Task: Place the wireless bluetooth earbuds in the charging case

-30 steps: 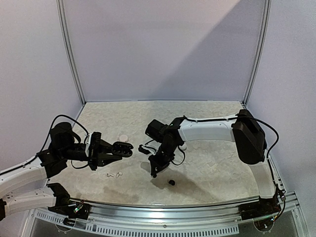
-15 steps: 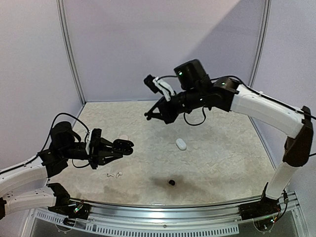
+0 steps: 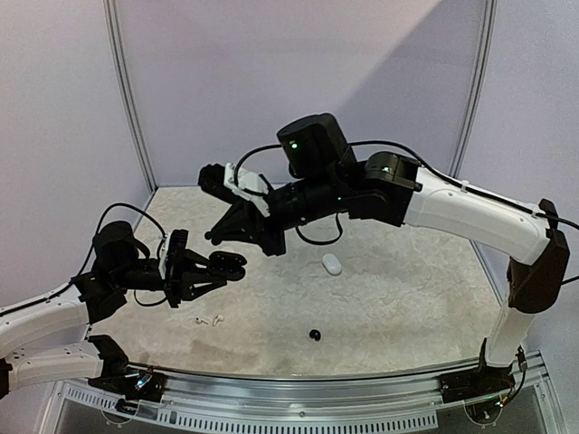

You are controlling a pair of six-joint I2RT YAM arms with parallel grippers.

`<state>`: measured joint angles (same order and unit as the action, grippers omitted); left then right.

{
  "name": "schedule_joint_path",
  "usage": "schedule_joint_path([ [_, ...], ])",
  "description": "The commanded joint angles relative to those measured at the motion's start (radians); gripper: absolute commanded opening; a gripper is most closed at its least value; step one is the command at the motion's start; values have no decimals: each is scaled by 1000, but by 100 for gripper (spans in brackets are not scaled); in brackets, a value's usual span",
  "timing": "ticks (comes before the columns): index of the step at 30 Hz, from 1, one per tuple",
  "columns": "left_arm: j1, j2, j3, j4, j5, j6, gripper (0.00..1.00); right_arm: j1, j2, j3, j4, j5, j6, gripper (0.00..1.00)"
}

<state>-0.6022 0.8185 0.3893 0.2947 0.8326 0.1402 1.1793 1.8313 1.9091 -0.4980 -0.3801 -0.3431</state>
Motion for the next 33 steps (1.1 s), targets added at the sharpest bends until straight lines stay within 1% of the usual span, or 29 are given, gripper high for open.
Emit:
schedule_joint_path([
  [1, -15, 2, 23, 8, 0, -4, 0, 22, 54, 51, -126, 43, -127, 0],
  [6, -15, 1, 29, -13, 3, 13, 0, 23, 71, 66, -158, 83, -156, 0],
  [10, -15, 3, 31, -15, -2, 20, 0, 23, 98, 101, -206, 79, -174, 0],
  [15, -15, 2, 31, -9, -4, 24, 0, 22, 121, 106, -209, 61, -185, 0],
  [22, -15, -4, 26, -11, -1, 23, 0, 22, 144, 120, -238, 74, -194, 0],
  [33, -18, -5, 23, 7, 4, 34, 0, 22, 172, 128, -236, 75, -191, 0],
])
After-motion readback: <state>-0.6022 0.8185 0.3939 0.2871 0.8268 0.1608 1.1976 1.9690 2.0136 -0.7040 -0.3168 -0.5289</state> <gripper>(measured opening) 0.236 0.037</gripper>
